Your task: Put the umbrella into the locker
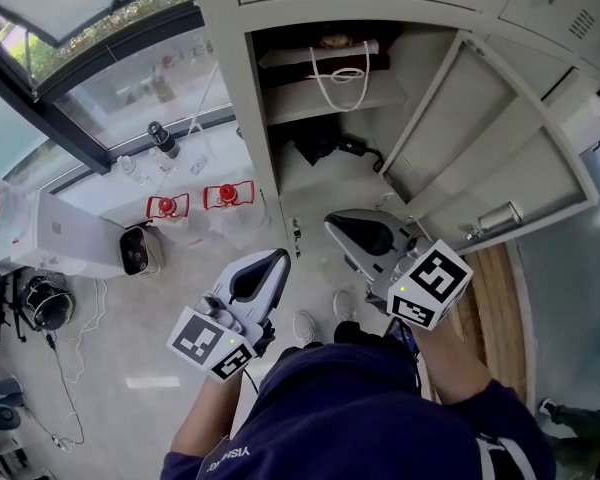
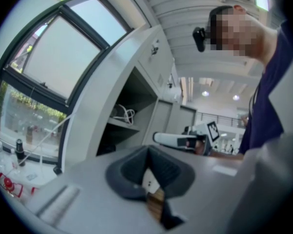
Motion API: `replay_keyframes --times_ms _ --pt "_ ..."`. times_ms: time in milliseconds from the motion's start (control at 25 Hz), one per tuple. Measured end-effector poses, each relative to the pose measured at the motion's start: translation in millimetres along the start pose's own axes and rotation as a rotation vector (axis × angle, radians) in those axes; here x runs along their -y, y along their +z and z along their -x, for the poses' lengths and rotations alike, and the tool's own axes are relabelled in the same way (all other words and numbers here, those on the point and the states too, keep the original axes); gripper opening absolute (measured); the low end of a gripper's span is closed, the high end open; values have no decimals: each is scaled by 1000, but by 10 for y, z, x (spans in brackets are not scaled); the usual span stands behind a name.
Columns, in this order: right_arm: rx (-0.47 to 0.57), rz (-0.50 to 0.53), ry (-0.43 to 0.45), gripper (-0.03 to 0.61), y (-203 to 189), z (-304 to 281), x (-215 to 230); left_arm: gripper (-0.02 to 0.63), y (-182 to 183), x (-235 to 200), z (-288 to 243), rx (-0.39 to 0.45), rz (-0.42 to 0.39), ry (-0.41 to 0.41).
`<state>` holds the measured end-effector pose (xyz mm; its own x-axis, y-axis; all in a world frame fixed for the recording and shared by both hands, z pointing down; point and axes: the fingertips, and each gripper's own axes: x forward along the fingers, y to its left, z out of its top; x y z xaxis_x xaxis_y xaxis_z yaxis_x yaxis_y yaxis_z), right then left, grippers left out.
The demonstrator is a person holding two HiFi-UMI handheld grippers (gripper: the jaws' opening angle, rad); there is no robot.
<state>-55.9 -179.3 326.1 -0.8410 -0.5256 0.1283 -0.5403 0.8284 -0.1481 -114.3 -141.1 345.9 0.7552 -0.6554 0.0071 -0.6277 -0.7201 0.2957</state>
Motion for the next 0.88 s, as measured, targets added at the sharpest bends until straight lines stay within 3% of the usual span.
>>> replay_keyframes --times_ms 880 --pt "-37 -15 -30 8 -144 140 110 3 -22 91 -131 -8 0 -21"
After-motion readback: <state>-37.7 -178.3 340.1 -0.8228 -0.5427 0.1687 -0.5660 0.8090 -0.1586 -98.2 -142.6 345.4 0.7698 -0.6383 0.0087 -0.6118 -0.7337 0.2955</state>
